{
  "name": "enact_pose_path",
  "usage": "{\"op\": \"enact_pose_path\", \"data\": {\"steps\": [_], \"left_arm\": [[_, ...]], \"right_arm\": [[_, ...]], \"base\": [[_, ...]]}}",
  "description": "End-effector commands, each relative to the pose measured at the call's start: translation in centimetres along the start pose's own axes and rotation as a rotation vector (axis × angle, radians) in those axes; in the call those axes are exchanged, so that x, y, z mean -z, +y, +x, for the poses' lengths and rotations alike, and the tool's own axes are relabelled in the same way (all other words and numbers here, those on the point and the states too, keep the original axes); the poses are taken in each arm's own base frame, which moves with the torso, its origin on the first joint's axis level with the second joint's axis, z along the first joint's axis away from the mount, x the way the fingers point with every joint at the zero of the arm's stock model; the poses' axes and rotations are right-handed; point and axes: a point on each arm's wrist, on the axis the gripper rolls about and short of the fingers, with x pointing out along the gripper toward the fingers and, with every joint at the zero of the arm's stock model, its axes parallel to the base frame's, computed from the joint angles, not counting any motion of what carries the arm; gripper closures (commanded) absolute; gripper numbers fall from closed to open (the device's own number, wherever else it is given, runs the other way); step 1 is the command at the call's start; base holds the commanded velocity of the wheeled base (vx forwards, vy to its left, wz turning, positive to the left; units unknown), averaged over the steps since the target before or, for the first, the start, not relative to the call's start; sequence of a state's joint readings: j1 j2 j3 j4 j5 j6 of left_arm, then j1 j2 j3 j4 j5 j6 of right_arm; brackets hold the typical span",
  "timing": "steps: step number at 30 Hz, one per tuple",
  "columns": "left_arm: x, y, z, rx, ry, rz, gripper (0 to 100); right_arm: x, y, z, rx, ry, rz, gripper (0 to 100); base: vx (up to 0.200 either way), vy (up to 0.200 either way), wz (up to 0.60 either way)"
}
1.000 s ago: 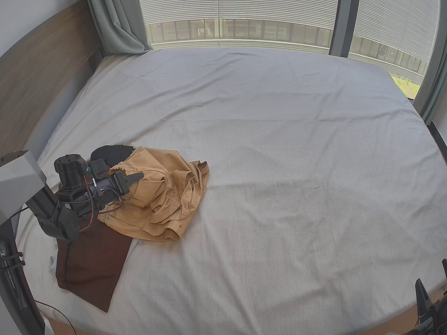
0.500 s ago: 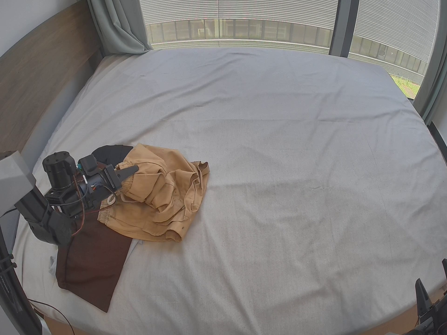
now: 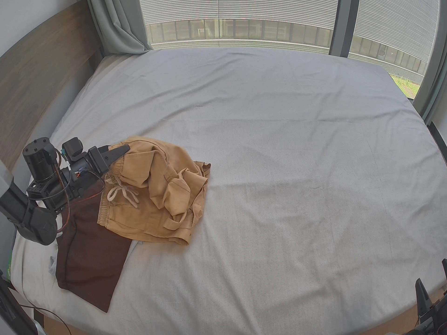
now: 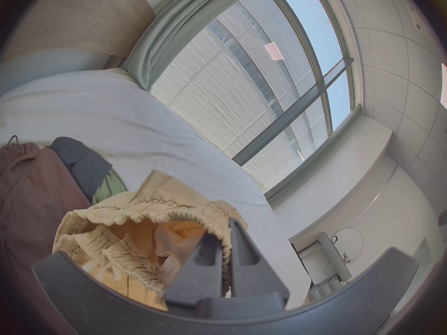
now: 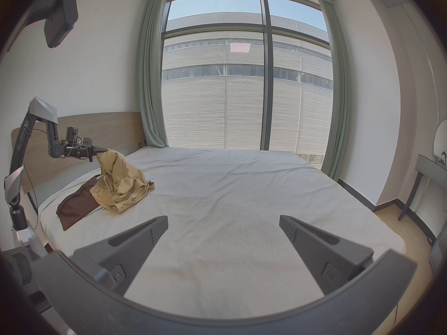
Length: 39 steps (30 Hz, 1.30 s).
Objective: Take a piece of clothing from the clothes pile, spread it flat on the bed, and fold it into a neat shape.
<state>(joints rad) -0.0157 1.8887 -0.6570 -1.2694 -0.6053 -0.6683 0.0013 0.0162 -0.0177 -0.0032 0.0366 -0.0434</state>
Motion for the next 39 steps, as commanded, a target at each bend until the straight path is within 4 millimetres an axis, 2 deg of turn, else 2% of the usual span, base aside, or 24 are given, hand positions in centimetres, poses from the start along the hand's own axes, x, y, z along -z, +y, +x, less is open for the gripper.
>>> {"op": "enact_pose_path", "data": {"steps": [1,5,22,27,36,39], "left_arm": [[-0.5,-1.4,-0.4,0.049,-0.004,0.018,100],[-0.2,-2.5,-0.3,0.077,0.008,0.003,100],[-0.2,-3.1,-0.5,0.099,0.001,0.016,100],[0.0,-4.6,-0.3,0.136,0.007,0.022,100],[0.2,-5.6,-0.2,0.16,0.006,0.009,100],[0.7,-6.5,0.4,0.157,-0.006,-0.005,100]], "right_arm": [[0.5,0.0,0.0,0.0,0.0,0.0,0],[0.5,0.0,0.0,-0.001,0.002,-0.001,0],[0.5,0.0,0.0,-0.001,0.002,-0.001,0],[0.5,0.0,0.0,-0.001,0.002,0.001,0],[0.5,0.0,0.0,-0.001,0.002,0.001,0],[0.5,0.0,0.0,-0.001,0.002,0.001,0]], "base": [[0.0,0.0,0.0],[0.0,0.0,0.0],[0.0,0.0,0.0],[0.0,0.0,0.0],[0.0,0.0,0.0],[0.0,0.0,0.0]]}}
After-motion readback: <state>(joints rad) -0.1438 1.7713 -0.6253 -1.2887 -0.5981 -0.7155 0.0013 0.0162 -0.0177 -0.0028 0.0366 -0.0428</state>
